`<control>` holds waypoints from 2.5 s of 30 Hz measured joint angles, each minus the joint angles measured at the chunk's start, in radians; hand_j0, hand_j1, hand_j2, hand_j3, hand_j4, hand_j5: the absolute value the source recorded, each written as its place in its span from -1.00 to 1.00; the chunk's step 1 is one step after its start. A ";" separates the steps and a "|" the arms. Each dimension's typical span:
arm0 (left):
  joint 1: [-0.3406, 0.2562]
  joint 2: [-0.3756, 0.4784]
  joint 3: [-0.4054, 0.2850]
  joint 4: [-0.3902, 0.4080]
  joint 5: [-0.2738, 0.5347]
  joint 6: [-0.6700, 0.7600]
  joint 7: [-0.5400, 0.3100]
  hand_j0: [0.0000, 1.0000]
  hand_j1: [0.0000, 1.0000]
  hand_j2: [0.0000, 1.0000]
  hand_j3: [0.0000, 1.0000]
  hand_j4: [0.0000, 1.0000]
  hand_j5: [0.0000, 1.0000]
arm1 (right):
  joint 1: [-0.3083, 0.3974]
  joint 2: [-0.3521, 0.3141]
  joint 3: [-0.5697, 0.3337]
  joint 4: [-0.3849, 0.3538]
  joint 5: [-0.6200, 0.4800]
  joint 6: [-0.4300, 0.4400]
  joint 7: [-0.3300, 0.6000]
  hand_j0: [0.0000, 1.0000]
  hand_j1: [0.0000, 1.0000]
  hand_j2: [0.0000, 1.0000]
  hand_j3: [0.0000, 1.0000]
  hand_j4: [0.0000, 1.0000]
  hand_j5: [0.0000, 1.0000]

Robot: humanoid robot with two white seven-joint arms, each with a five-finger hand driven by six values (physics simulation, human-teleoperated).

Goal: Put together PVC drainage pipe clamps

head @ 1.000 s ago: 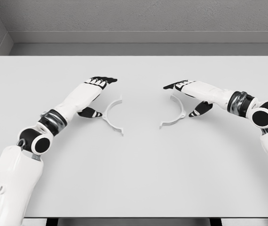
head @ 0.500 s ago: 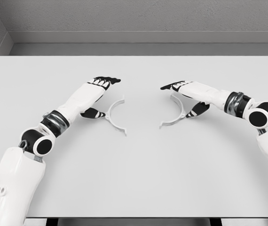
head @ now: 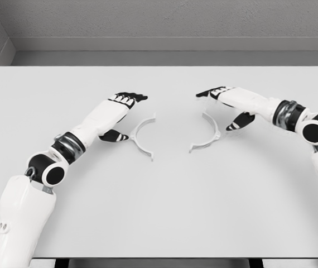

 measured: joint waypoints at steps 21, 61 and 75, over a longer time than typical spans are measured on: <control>0.008 0.002 -0.015 -0.011 0.001 0.000 0.000 1.00 1.00 1.00 1.00 1.00 1.00 | -0.138 0.087 0.057 0.183 0.092 -0.002 0.000 1.00 1.00 1.00 1.00 1.00 1.00; -0.038 -0.031 -0.054 0.042 0.001 0.085 0.000 1.00 1.00 1.00 1.00 1.00 1.00 | -0.144 0.080 0.080 0.180 0.097 -0.003 0.000 1.00 1.00 1.00 1.00 1.00 1.00; -0.040 -0.048 -0.075 0.037 0.000 0.085 0.000 1.00 1.00 1.00 1.00 1.00 1.00 | -0.144 0.090 0.097 0.209 0.098 -0.003 0.000 1.00 1.00 1.00 1.00 1.00 1.00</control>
